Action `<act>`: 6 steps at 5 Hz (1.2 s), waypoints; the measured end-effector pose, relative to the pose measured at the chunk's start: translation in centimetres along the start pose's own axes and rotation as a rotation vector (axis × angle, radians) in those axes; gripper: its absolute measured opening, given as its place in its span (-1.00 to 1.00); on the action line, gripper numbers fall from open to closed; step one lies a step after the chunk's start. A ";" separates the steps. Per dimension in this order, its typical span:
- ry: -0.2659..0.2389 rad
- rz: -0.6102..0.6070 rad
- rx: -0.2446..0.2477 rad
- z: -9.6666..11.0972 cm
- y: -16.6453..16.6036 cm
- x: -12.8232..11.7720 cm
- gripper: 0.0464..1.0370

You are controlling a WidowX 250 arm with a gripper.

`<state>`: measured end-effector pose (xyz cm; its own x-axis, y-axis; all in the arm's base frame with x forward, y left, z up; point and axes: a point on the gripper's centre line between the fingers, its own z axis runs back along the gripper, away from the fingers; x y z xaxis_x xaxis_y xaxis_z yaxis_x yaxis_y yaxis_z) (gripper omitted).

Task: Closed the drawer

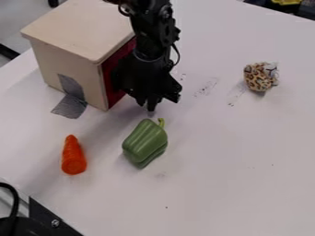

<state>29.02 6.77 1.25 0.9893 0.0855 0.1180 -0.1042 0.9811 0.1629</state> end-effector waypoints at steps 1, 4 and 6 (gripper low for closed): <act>-0.034 0.005 -0.005 1.3 -0.2 0.1 0.24; -0.178 -0.096 -0.087 10.2 -5.0 1.5 0.92; -0.158 -0.082 -0.183 12.8 -5.4 -1.1 0.92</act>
